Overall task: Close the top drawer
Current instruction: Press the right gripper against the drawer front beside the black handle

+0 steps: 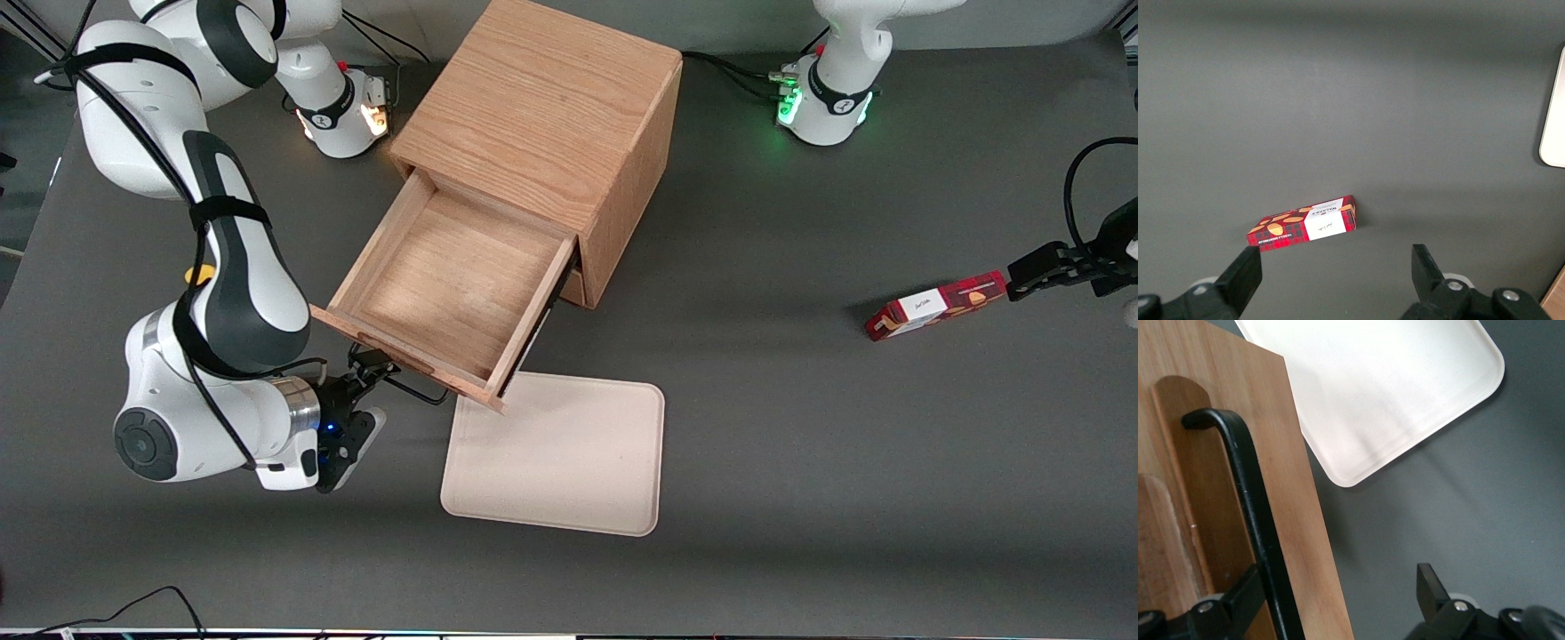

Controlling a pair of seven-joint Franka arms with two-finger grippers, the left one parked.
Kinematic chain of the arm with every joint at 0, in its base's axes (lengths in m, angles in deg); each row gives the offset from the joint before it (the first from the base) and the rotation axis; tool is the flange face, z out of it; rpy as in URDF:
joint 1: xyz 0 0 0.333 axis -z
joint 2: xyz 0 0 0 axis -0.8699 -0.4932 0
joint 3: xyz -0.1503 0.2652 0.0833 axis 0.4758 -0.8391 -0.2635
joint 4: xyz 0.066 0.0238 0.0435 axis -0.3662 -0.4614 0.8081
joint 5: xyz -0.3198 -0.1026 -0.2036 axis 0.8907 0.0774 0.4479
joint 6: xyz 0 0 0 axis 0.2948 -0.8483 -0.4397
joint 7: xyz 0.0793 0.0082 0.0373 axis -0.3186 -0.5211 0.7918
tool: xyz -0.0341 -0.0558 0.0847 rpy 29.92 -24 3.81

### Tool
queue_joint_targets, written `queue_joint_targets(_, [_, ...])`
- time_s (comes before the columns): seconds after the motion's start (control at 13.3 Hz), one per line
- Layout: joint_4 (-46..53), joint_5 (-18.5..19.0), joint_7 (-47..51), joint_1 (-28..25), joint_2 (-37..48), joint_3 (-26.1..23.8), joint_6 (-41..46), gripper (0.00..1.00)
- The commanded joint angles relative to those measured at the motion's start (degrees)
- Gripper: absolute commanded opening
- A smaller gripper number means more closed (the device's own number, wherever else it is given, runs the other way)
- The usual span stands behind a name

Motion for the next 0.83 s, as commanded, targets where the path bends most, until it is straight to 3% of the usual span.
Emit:
queue_joint_targets(0.0, [0.7,1.9,1.7,-0.7,-0.9,-0.9,-0.7,1.0])
queue_joint_targets(0.3, [-0.2,5.5,3.2,-0.7,-0.7,-3.3,-1.2,1.0])
queue_joint_targets(0.75, [-1.8,6.0,4.5,-0.6,0.1,-4.9,-1.3,1.0])
